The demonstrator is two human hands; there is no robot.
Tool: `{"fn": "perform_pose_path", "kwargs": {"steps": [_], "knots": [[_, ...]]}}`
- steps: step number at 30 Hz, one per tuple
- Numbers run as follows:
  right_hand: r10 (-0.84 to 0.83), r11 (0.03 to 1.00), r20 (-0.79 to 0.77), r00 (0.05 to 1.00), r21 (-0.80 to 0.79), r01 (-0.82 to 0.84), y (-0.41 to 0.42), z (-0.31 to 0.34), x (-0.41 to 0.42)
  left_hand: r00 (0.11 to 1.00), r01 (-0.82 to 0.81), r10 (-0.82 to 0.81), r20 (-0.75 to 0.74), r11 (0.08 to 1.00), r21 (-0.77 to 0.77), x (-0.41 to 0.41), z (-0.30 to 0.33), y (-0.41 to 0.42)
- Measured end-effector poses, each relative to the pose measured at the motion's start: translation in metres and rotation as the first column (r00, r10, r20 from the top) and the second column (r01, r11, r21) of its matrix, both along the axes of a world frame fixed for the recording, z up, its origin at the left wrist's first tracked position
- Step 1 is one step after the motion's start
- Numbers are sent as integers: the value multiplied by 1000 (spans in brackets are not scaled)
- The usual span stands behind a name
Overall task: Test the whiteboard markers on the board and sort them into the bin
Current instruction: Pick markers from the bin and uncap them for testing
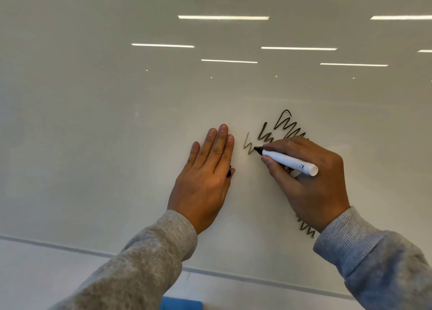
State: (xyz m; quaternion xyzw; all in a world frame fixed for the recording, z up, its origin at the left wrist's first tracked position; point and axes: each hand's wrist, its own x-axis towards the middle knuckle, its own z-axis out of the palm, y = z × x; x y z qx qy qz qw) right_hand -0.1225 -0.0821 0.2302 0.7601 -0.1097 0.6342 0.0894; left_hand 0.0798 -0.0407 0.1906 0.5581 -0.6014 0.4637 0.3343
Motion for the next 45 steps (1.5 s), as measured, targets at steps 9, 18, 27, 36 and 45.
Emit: {"fn": "perform_pose_path", "kwargs": {"steps": [9, 18, 27, 36, 45], "knots": [[-17, 1000, -59, 998, -12, 16, -4, -9, -3, 1000, -10, 10, -5, 1000, 11, 0, -2, -1], [-16, 1000, -110, 994, -10, 15, -4, -16, -8, 1000, -7, 7, -8, 1000, 12, 0, -3, 0], [-13, 1000, -154, 988, 2, 13, -3, -29, -19, 1000, -12, 12, -2, 1000, 10, 1, -5, -1], [4, 999, -131, 991, 47, 2, -5, -43, -28, 1000, -21, 21, -3, 1000, 13, 1, -6, -1], [-9, 998, -91, 996, 66, 15, -6, -51, -34, 1000, -28, 28, 5, 1000, 7, 2, -7, -1]]}}
